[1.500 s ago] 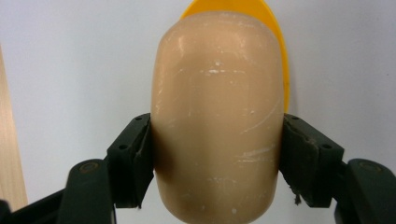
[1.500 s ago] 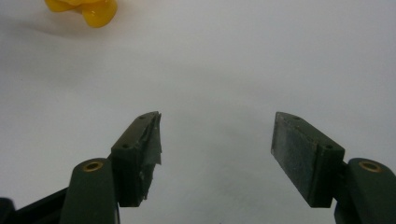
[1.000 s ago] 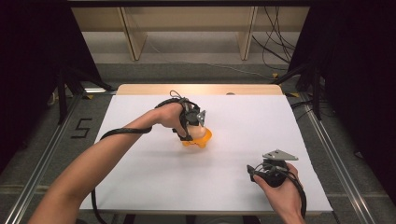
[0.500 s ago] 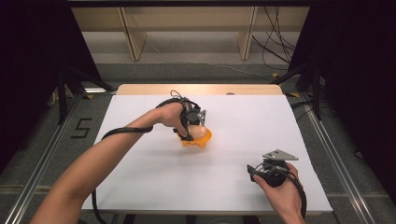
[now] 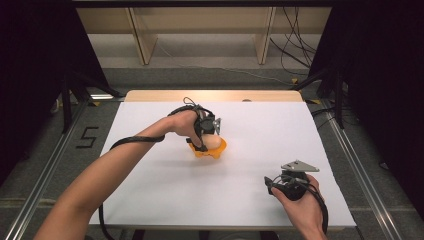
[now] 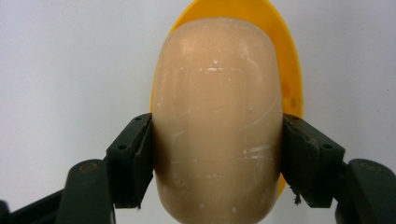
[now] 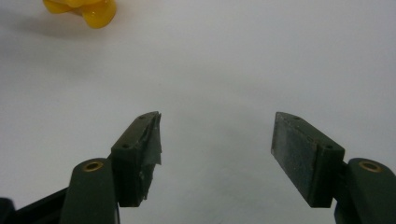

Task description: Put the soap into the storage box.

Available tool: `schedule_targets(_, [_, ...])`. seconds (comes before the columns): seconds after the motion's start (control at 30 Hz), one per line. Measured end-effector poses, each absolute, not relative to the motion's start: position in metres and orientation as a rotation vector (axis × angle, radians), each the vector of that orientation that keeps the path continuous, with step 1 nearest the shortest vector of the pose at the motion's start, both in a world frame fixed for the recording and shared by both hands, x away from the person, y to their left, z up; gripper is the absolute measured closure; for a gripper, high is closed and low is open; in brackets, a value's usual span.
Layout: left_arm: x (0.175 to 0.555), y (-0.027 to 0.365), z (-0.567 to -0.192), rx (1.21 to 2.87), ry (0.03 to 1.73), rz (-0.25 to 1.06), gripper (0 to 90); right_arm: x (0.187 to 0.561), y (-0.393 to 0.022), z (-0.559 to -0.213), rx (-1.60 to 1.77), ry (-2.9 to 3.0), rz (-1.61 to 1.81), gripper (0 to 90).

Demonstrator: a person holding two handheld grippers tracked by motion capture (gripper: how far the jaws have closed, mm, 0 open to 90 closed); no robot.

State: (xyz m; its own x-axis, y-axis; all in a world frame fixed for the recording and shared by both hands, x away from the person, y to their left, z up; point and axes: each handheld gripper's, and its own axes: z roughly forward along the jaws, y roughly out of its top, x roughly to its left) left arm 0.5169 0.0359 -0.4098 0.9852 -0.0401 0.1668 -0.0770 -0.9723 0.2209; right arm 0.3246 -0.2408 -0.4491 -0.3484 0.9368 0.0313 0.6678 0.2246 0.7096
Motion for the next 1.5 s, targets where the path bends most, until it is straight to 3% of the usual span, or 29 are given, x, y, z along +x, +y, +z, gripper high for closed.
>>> schedule_targets(0.47, [0.51, 0.046, -0.39, 2.821, -0.038, 0.259, 32.7, 0.324, -0.241, -0.449, 1.482, 2.101, 0.902, 33.9])
schedule_targets(0.83, [0.464, 0.087, -0.362, 2.675, 0.228, 0.346, 37.0, 0.324, -0.241, -0.449, 1.483, 2.094, 0.902, 33.9])
schedule_targets(0.9, [0.449, 0.101, -0.364, 2.633, 0.321, 0.364, 37.4, 0.324, -0.24, -0.45, 1.482, 2.085, 0.906, 34.0])
schedule_targets(1.27, [0.407, 0.145, -0.383, 2.5, 0.498, 0.385, 37.8, 0.324, -0.242, -0.449, 1.456, 2.113, 0.886, 34.0])
schedule_targets(1.5, [0.378, 0.18, -0.42, 2.46, 0.661, 0.36, 37.6, 0.324, -0.24, -0.45, 1.47, 2.107, 0.895, 34.0])
